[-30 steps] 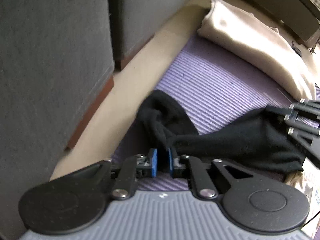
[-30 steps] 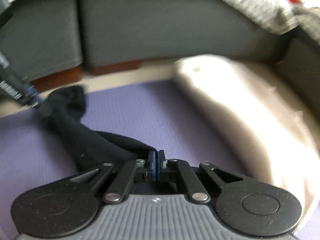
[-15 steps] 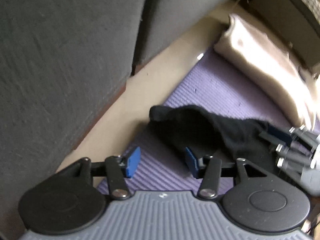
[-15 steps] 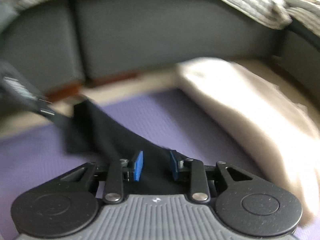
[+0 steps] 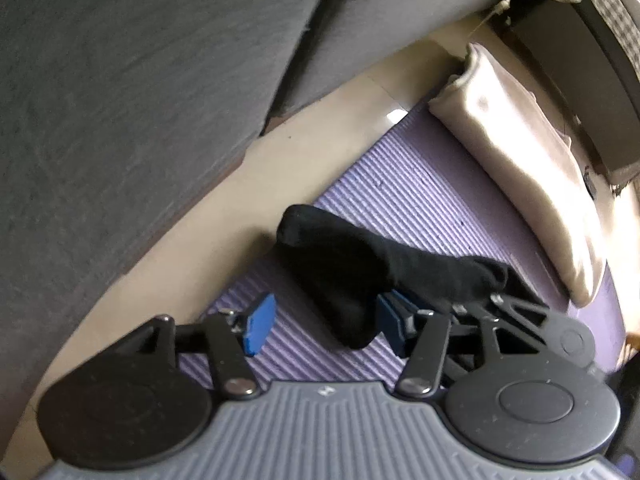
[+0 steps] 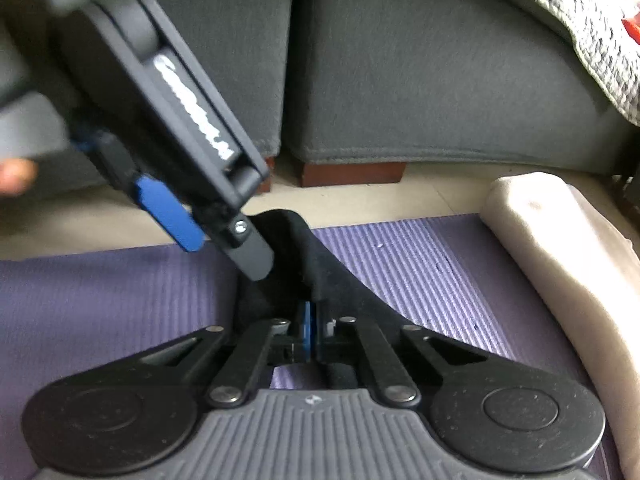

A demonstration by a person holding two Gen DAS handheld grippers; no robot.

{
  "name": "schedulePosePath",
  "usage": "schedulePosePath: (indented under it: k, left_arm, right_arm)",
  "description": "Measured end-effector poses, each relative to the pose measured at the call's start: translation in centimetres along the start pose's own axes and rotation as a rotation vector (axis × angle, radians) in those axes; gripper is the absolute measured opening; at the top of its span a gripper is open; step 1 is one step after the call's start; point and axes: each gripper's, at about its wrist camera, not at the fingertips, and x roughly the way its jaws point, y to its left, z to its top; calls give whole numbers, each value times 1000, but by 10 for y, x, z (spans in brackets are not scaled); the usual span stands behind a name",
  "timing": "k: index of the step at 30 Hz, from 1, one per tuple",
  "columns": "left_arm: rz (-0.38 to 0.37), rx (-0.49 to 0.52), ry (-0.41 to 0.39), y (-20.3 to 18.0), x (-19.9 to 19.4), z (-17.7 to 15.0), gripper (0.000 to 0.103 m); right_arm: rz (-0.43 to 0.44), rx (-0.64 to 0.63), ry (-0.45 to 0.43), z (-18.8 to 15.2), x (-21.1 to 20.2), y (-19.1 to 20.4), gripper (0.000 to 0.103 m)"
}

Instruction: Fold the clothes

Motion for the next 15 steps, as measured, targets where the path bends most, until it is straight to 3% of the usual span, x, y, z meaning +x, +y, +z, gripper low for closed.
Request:
schedulePosePath:
  k: [3,9,13,15]
  left_arm:
    - [8,-27,5,4,1,-1,61]
    - [13,-28,4,4,2,-4,61]
    - [85,89,-56,-3,1,-3,64]
    - [100,135,-40,-5,6,-2,65]
  right_arm:
    - [53,-22,0,-10,-30,2,1]
    - [157,-61,62,-20,-45,24,1]
    - [241,-52,163,-29,-45,31,2]
    - [266,-43,206,-31,-45,32,11]
